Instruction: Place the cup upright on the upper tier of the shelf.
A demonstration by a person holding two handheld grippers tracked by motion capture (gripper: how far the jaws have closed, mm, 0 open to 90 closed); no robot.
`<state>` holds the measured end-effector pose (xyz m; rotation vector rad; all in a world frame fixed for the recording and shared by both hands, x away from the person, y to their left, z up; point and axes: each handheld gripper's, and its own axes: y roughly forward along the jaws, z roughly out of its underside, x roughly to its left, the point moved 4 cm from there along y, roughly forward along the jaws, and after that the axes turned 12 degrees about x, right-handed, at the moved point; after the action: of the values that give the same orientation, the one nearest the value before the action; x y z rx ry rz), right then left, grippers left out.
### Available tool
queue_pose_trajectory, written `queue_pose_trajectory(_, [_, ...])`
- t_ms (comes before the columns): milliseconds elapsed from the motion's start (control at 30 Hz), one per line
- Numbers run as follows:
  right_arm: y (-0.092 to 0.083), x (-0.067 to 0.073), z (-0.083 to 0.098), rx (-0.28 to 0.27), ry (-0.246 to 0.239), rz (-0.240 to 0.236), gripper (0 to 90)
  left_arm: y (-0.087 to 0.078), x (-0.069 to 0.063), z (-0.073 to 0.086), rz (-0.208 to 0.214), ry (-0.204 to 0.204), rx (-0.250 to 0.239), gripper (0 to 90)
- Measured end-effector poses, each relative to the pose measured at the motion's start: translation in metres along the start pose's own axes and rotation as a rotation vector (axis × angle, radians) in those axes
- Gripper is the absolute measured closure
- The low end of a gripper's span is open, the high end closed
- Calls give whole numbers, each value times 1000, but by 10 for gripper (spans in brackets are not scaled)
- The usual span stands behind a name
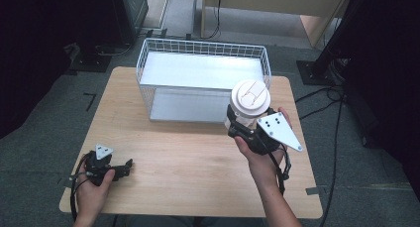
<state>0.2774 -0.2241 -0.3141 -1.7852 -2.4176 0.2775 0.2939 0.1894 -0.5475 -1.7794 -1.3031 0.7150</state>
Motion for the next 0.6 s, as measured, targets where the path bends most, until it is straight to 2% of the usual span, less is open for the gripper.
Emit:
queue_pose_trajectory(167, [10, 5, -20, -20, -18, 1, 165, 0, 0, 0, 0, 1, 1, 21])
queue_pose_trajectory(600, [41, 16, -53, -46, -40, -1, 165, 0, 0, 0, 1, -1, 1, 22])
